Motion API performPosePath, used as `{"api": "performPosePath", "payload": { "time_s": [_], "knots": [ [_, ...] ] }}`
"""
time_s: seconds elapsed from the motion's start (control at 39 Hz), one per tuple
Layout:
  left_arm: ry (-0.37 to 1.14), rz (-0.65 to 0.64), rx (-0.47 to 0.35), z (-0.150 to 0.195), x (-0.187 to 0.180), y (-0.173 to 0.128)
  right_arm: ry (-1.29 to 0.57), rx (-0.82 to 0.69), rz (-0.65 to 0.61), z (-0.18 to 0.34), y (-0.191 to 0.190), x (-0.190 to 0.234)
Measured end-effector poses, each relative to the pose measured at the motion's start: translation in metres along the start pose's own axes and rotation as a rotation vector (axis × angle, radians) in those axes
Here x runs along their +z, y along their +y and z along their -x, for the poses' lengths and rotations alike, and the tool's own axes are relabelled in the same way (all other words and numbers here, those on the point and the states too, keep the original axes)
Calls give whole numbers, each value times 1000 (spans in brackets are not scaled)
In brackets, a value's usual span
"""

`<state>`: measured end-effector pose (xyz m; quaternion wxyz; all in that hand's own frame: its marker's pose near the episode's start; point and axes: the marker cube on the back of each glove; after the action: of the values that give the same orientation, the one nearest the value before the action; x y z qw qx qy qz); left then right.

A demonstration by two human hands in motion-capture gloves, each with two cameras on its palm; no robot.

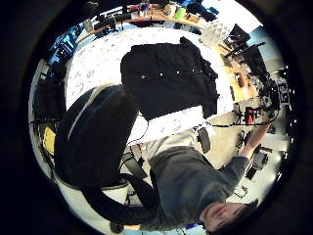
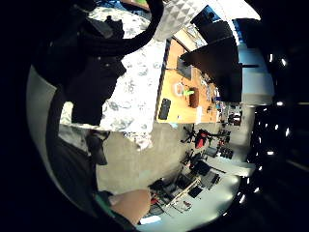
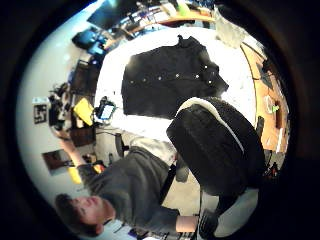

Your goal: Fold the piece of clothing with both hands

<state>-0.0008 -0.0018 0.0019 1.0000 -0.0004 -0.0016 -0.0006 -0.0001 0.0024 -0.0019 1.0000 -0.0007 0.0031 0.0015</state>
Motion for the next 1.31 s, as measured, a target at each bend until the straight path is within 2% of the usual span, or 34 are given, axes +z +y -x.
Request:
{"api": "performPosePath", "payload": {
  "time_s": [0.46, 0.64, 0.72, 0.82, 0.92, 1.03, 1.1, 1.31],
  "knots": [
    [33, 27, -15, 1, 17, 3, 49, 24, 21, -5, 18, -12],
    [68, -52, -4, -12, 28, -5, 47, 37, 29, 1, 38, -13],
    [98, -41, 13, -22, 50, -13, 65, 32, 89, -2, 32, 14],
    [121, 68, 68, -47, 89, -15, 101, 21, 190, -5, 22, 63],
    [150, 165, 144, -76, 141, -20, 122, -15, 278, 9, 30, 100],
    [241, 287, 222, -108, 186, -10, 122, -42, 403, 14, 20, 170],
    [248, 352, 258, -123, 216, -11, 106, -71, 482, 17, 15, 210],
    [208, 415, 265, -147, 266, -16, 147, -87, 498, 33, 14, 268]
  ]
}}
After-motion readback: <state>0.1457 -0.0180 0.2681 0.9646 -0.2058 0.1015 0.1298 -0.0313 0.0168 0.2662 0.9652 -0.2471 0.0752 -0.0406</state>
